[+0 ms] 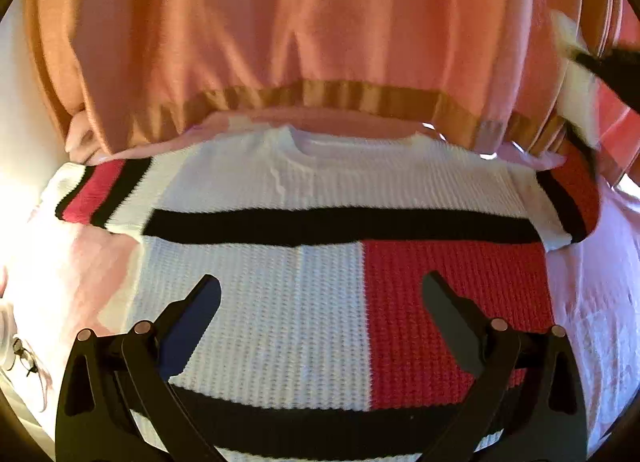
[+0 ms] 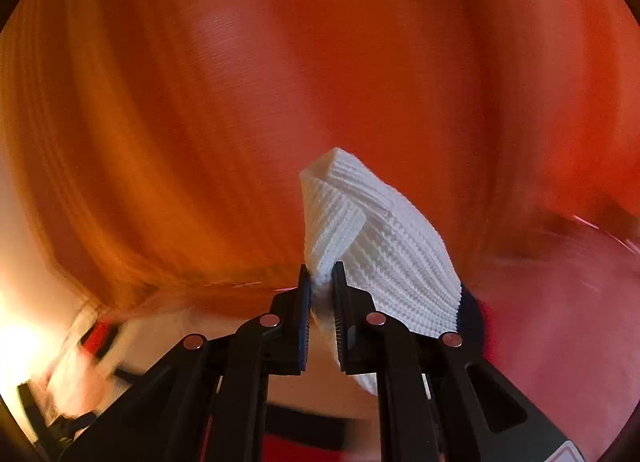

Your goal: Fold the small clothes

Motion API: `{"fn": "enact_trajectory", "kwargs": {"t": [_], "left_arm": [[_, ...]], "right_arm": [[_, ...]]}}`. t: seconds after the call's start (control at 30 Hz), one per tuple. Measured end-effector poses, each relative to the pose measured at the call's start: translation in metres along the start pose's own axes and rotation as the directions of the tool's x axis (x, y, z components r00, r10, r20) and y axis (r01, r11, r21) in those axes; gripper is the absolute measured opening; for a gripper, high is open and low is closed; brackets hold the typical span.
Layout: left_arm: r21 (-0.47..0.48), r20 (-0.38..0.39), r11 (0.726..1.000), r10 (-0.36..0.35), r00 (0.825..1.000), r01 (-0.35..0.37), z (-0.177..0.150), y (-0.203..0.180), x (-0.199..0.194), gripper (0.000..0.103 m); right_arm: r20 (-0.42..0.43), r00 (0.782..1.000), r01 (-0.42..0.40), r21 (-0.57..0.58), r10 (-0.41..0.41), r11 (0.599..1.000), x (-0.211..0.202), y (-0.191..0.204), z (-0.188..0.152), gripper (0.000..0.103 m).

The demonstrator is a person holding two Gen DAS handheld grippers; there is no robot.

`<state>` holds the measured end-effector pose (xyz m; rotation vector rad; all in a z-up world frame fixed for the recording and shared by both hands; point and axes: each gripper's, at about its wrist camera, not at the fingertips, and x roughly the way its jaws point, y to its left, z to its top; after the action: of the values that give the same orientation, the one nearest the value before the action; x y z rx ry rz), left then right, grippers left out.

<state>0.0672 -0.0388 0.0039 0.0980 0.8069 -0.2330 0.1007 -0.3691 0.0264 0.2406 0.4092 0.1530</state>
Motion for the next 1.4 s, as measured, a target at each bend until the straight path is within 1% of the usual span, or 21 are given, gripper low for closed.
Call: {"fn": "enact_trajectory", "kwargs": {"t": [0.07, 0.13, 0.2, 0.27, 0.3, 0.33, 0.4, 0.5, 0.6, 0.7, 0.83, 0.93, 1.0, 1.03, 1.07, 1.1, 1.17, 1.23, 1.27, 1.37, 1.4], "left_arm": [[-0.014, 0.010, 1.000, 0.005, 1.000, -0.004, 0.001, 0.012, -0.006, 0.098], [-0.038, 0.010, 0.999, 0.005, 1.000, -0.005, 0.001, 0.028, -0.009, 0.098], [-0.057, -0.001, 0.998, 0.021, 1.000, -0.021, 0.000, 0.045, -0.007, 0.098], [-0.073, -0.017, 0.996, 0.039, 0.999, -0.040, -0.001, 0.063, -0.005, 0.098], [-0.083, -0.018, 0.996, 0.040, 0.999, -0.042, -0.001, 0.070, -0.005, 0.098], [-0.094, -0.020, 0.995, 0.038, 0.999, -0.039, -0.001, 0.078, -0.004, 0.098], [-0.127, -0.027, 0.991, 0.028, 0.999, -0.031, 0.002, 0.091, -0.001, 0.098], [-0.173, -0.059, 0.985, -0.030, 0.998, 0.019, 0.014, 0.097, 0.015, 0.098], [-0.188, -0.073, 0.981, -0.057, 0.996, 0.042, 0.035, 0.087, 0.041, 0.098], [-0.212, -0.122, 0.975, -0.100, 0.987, 0.073, 0.050, 0.074, 0.086, 0.098], [-0.285, -0.211, 0.955, -0.140, 0.967, 0.077, 0.046, 0.071, 0.139, 0.090], [-0.308, -0.202, 0.950, -0.118, 0.972, 0.051, 0.047, 0.071, 0.155, 0.070], [-0.295, -0.167, 0.952, -0.142, 0.976, 0.088, 0.054, 0.069, 0.158, 0.032], [-0.291, -0.162, 0.951, -0.157, 0.974, 0.105, 0.056, 0.068, 0.160, 0.022], [-0.292, -0.149, 0.950, -0.163, 0.975, 0.114, 0.059, 0.069, 0.160, 0.010], [-0.290, -0.123, 0.950, -0.160, 0.979, 0.119, 0.061, 0.070, 0.156, 0.010], [-0.268, -0.091, 0.958, -0.134, 0.987, 0.105, 0.067, 0.071, 0.148, 0.009], [-0.262, -0.065, 0.962, -0.100, 0.993, 0.079, 0.071, 0.074, 0.140, 0.009], [-0.260, -0.067, 0.963, -0.087, 0.994, 0.067, 0.070, 0.075, 0.140, 0.009], [-0.244, -0.127, 0.970, -0.039, 0.991, 0.007, 0.063, 0.086, 0.158, 0.010], [-0.257, -0.165, 0.966, -0.040, 0.985, -0.003, 0.054, 0.092, 0.167, 0.010]], "right_arm": [[-0.059, 0.996, -0.077, -0.058, 0.074, 0.995, 0.042, 0.060, -0.013, 0.012], [-0.188, 0.972, -0.164, -0.116, 0.140, 0.980, 0.099, 0.115, -0.041, 0.019], [-0.269, 0.954, -0.186, -0.192, 0.131, 0.964, 0.133, 0.151, -0.071, 0.019], [-0.252, 0.959, -0.191, -0.229, 0.132, 0.954, 0.125, 0.159, -0.081, 0.019], [-0.239, 0.961, -0.194, -0.238, 0.136, 0.952, 0.113, 0.153, -0.081, 0.026], [-0.222, 0.969, -0.166, -0.252, 0.110, 0.953, 0.097, 0.144, -0.079, 0.033], [-0.181, 0.983, -0.068, -0.286, 0.016, 0.956, 0.067, 0.128, -0.078, 0.061], [-0.175, 0.972, 0.096, -0.318, -0.157, 0.943, 0.026, 0.076, -0.094, 0.062], [-0.202, 0.929, 0.246, -0.293, -0.311, 0.924, 0.004, 0.019, -0.121, 0.063], [-0.259, 0.887, 0.325, -0.241, -0.384, 0.914, 0.002, -0.031, -0.148, 0.063], [-0.318, 0.867, 0.332, -0.202, -0.383, 0.921, 0.017, -0.064, -0.164, 0.063], [-0.338, 0.882, 0.284, -0.173, -0.328, 0.943, 0.035, -0.066, -0.166, 0.063], [-0.363, 0.878, 0.270, -0.160, -0.311, 0.950, 0.049, -0.066, -0.169, 0.057], [-0.372, 0.877, 0.269, -0.147, -0.305, 0.952, 0.054, -0.067, -0.170, 0.048], [-0.382, 0.875, 0.268, -0.130, -0.297, 0.955, 0.058, -0.068, -0.170, 0.017], [-0.382, 0.878, 0.272, -0.098, -0.288, 0.957, 0.058, -0.071, -0.167, 0.014], [-0.320, 0.919, 0.234, -0.028, -0.231, 0.972, 0.041, -0.069, -0.150, 0.014], [-0.272, 0.938, 0.217, -0.031, -0.217, 0.976, 0.029, -0.062, -0.139, 0.014], [-0.277, 0.934, 0.221, -0.047, -0.225, 0.974, 0.031, -0.062, -0.142, 0.013], [-0.422, 0.864, 0.271, -0.072, -0.275, 0.960, 0.062, -0.083, -0.176, 0.014], [-0.394, 0.878, 0.266, -0.065, -0.270, 0.962, 0.058, -0.082, -0.175, 0.015]]}}
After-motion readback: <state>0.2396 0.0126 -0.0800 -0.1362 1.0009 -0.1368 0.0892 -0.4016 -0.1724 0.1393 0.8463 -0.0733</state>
